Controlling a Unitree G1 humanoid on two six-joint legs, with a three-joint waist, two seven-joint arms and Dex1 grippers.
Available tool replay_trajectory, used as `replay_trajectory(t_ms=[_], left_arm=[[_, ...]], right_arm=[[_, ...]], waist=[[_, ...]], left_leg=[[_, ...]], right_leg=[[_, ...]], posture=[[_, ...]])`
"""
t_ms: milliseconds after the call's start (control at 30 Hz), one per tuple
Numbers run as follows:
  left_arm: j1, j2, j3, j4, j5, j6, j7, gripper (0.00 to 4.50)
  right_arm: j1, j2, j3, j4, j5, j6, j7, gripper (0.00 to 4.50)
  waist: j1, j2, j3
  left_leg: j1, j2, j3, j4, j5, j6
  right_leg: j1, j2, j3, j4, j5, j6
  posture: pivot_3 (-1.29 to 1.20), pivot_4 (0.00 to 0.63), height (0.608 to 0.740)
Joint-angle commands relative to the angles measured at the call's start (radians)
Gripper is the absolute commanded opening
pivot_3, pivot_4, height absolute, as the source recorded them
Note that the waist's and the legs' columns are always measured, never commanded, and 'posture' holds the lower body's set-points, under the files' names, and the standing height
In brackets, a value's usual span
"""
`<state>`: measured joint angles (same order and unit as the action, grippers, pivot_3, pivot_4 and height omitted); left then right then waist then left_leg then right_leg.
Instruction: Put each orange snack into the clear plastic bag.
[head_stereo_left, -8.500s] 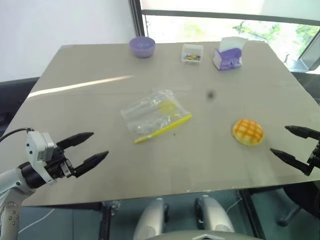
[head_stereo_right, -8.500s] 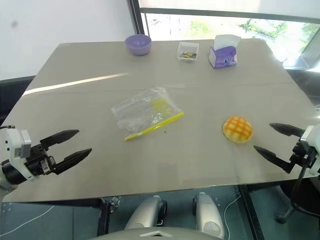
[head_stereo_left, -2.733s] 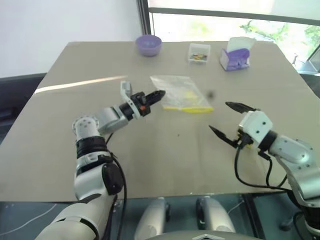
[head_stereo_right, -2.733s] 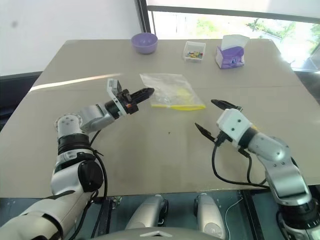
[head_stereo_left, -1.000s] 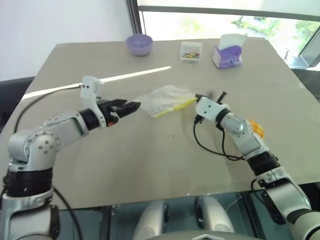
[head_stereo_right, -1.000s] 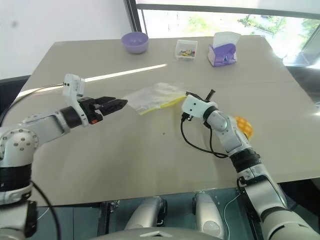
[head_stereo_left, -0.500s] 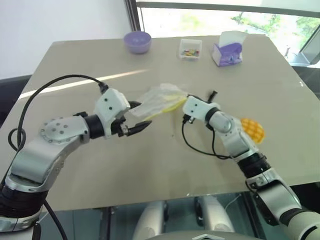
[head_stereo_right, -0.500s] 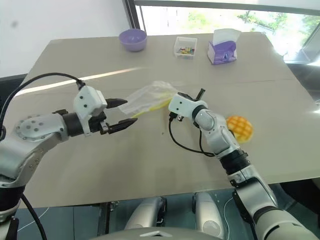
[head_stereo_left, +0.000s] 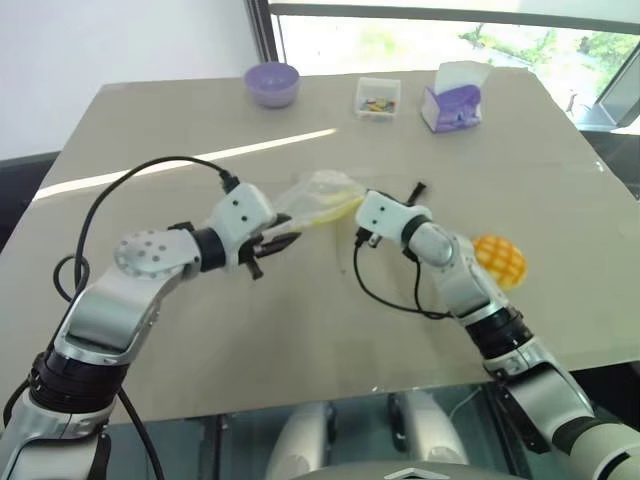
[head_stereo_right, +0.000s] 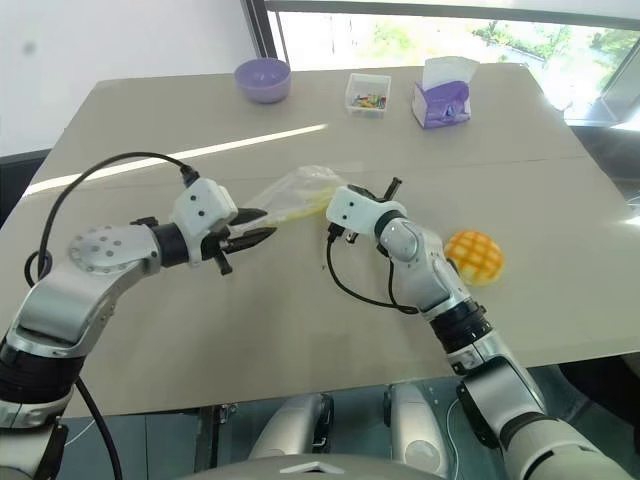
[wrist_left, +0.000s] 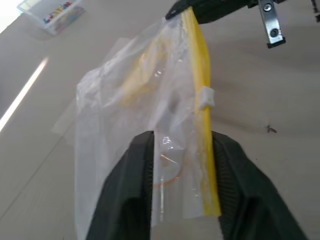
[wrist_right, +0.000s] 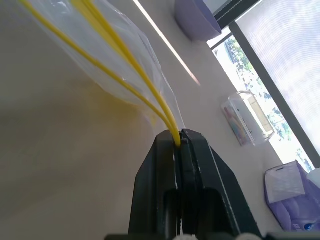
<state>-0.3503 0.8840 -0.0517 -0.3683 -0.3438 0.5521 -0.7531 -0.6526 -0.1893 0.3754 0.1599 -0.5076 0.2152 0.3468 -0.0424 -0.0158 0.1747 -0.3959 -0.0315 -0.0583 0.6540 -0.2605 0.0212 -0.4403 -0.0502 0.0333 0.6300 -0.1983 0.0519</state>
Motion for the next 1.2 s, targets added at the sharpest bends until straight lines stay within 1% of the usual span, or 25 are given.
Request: replay_trajectory(t_ms=[33, 333, 433, 500, 600, 633, 667, 700, 733, 767, 800, 833, 900, 1000, 1033, 1067, 1167, 1200], left_arm=[[-0.036, 0.000, 0.010, 0.018, 0.019, -0.028, -0.030, 1.76], [-0.055, -0.010, -0.016, 0.060, 0.066, -0.057, -0.087, 1.76], [-0.059, -0.013, -0.017, 0.065, 0.071, -0.061, -0.098, 1.04], [-0.065, -0.020, -0.016, 0.074, 0.076, -0.064, -0.100, 0.09], [-0.069, -0.027, -0.013, 0.090, 0.089, -0.076, -0.102, 0.03], [-0.071, -0.029, -0.011, 0.098, 0.095, -0.084, -0.101, 0.00], [-0.072, -0.031, -0.009, 0.104, 0.098, -0.089, -0.100, 0.00], [-0.077, -0.035, -0.005, 0.126, 0.112, -0.117, -0.092, 0.00], [-0.082, -0.039, -0.003, 0.142, 0.123, -0.138, -0.087, 0.00], [-0.088, -0.056, 0.010, 0.169, 0.123, -0.179, -0.079, 0.00], [-0.094, -0.062, 0.014, 0.205, 0.130, -0.248, -0.095, 0.00], [-0.096, -0.062, 0.016, 0.228, 0.137, -0.292, -0.107, 0.00], [-0.102, -0.057, 0.020, 0.264, 0.147, -0.340, -0.124, 0.00], [-0.112, -0.050, 0.026, 0.301, 0.170, -0.412, -0.134, 0.00], [-0.115, -0.051, 0.028, 0.310, 0.177, -0.435, -0.137, 0.00], [-0.117, -0.052, 0.028, 0.317, 0.185, -0.453, -0.140, 0.00], [-0.120, -0.051, 0.027, 0.332, 0.211, -0.500, -0.143, 0.00], [-0.121, -0.053, 0.027, 0.334, 0.216, -0.508, -0.142, 0.00]], right_arm=[[-0.031, 0.013, -0.004, -0.050, -0.011, 0.007, -0.019, 0.00], [-0.034, 0.016, -0.005, -0.057, -0.015, 0.020, -0.027, 0.00], [-0.034, 0.016, -0.005, -0.060, -0.016, 0.019, -0.028, 0.00], [-0.033, 0.013, -0.006, -0.065, -0.009, 0.022, -0.014, 0.00], [-0.029, 0.010, -0.015, -0.079, 0.007, 0.033, 0.003, 0.00], [-0.028, 0.010, -0.018, -0.082, 0.011, 0.036, 0.006, 0.59], [-0.028, 0.010, -0.019, -0.085, 0.014, 0.039, 0.008, 0.87], [-0.026, 0.008, -0.019, -0.092, 0.018, 0.043, 0.011, 1.26], [-0.025, 0.007, -0.020, -0.097, 0.020, 0.046, 0.014, 1.79], [-0.020, 0.004, -0.025, -0.111, 0.031, 0.050, 0.025, 2.16], [-0.010, -0.006, -0.031, -0.130, 0.052, 0.042, 0.047, 2.63], [0.001, -0.018, -0.040, -0.151, 0.080, 0.029, 0.072, 2.63], [0.034, -0.035, -0.090, -0.212, 0.190, 0.029, 0.147, 2.63], [0.081, -0.091, -0.162, -0.295, 0.312, 0.029, 0.233, 2.63], [0.094, -0.109, -0.179, -0.320, 0.336, 0.041, 0.249, 2.07], [0.107, -0.125, -0.195, -0.345, 0.359, 0.057, 0.264, 1.72], [0.137, -0.155, -0.219, -0.408, 0.419, 0.098, 0.301, 0.29], [0.142, -0.154, -0.222, -0.425, 0.440, 0.112, 0.308, 0.07]], waist=[[0.001, 0.000, 0.000], [0.000, 0.000, 0.000], [-0.001, 0.000, 0.000], [0.000, 0.000, 0.000], [0.000, 0.000, 0.000], [0.000, 0.000, 0.000], [0.000, 0.000, 0.000], [0.000, 0.000, 0.000], [0.000, 0.000, 0.000], [0.001, 0.000, 0.000], [0.001, 0.000, 0.000], [0.001, 0.000, 0.000], [0.003, 0.000, 0.000], [0.007, 0.000, 0.000], [0.007, 0.000, 0.000], [0.007, 0.000, 0.000], [0.003, 0.000, 0.000], [0.002, 0.000, 0.000]], left_leg=[[0.000, 0.000, 0.000, 0.000, 0.000, 0.000], [0.000, 0.000, 0.000, 0.002, 0.000, 0.000], [0.000, 0.000, 0.000, 0.003, 0.000, 0.000], [0.000, 0.000, 0.000, 0.005, 0.000, 0.000], [0.000, 0.000, 0.000, 0.008, 0.000, 0.000], [0.000, 0.000, 0.000, 0.009, 0.000, 0.000], [0.000, 0.000, 0.000, 0.010, 0.000, 0.000], [0.000, 0.000, 0.000, 0.011, 0.000, 0.000], [0.000, 0.000, 0.000, 0.012, 0.000, 0.001], [0.000, 0.000, 0.000, 0.013, -0.001, 0.001], [0.000, 0.000, 0.000, 0.014, -0.001, 0.001], [0.000, 0.000, -0.001, 0.015, -0.001, 0.001], [0.000, 0.000, -0.001, 0.015, -0.001, 0.001], [0.000, 0.000, -0.001, 0.015, -0.002, 0.003], [0.000, 0.000, -0.001, 0.015, -0.002, 0.004], [0.000, -0.001, -0.001, 0.015, -0.003, 0.004], [0.000, 0.000, -0.001, 0.015, -0.003, 0.005], [0.000, 0.000, -0.001, 0.015, -0.003, 0.005]], right_leg=[[0.000, 0.000, 0.000, 0.000, 0.000, 0.000], [0.000, 0.000, 0.000, 0.004, 0.000, 0.000], [0.000, 0.000, 0.000, 0.005, 0.000, 0.000], [-0.001, 0.000, 0.000, 0.006, 0.000, 0.000], [0.000, 0.000, 0.000, 0.009, 0.000, 0.000], [0.000, 0.000, 0.000, 0.010, 0.000, 0.000], [0.000, 0.000, 0.000, 0.011, 0.000, 0.000], [0.000, 0.000, 0.000, 0.012, 0.000, 0.000], [0.000, 0.001, 0.000, 0.012, 0.000, 0.000], [0.000, 0.001, 0.000, 0.013, 0.000, 0.000], [0.000, 0.001, 0.000, 0.014, 0.000, 0.000], [0.000, 0.001, 0.000, 0.014, 0.000, 0.000], [0.000, 0.000, 0.000, 0.014, 0.000, 0.000], [0.001, 0.000, -0.001, 0.013, 0.000, 0.000], [0.001, 0.000, -0.001, 0.013, 0.000, 0.000], [0.001, 0.000, -0.001, 0.013, 0.000, 0.000], [0.001, 0.000, -0.001, 0.013, 0.000, 0.000], [0.000, 0.000, -0.001, 0.013, 0.000, 0.000]], posture=[[0.00, 0.150, 0.740], [0.00, 0.150, 0.740], [0.00, 0.150, 0.740], [0.00, 0.150, 0.740], [0.00, 0.150, 0.740], [0.00, 0.150, 0.740], [0.00, 0.150, 0.740], [0.00, 0.150, 0.740], [0.00, 0.150, 0.740], [0.00, 0.150, 0.740], [0.00, 0.150, 0.740], [0.00, 0.150, 0.740], [0.00, 0.150, 0.740], [0.00, 0.150, 0.740], [0.00, 0.150, 0.740], [0.00, 0.150, 0.740], [0.00, 0.150, 0.740], [0.00, 0.150, 0.740]])
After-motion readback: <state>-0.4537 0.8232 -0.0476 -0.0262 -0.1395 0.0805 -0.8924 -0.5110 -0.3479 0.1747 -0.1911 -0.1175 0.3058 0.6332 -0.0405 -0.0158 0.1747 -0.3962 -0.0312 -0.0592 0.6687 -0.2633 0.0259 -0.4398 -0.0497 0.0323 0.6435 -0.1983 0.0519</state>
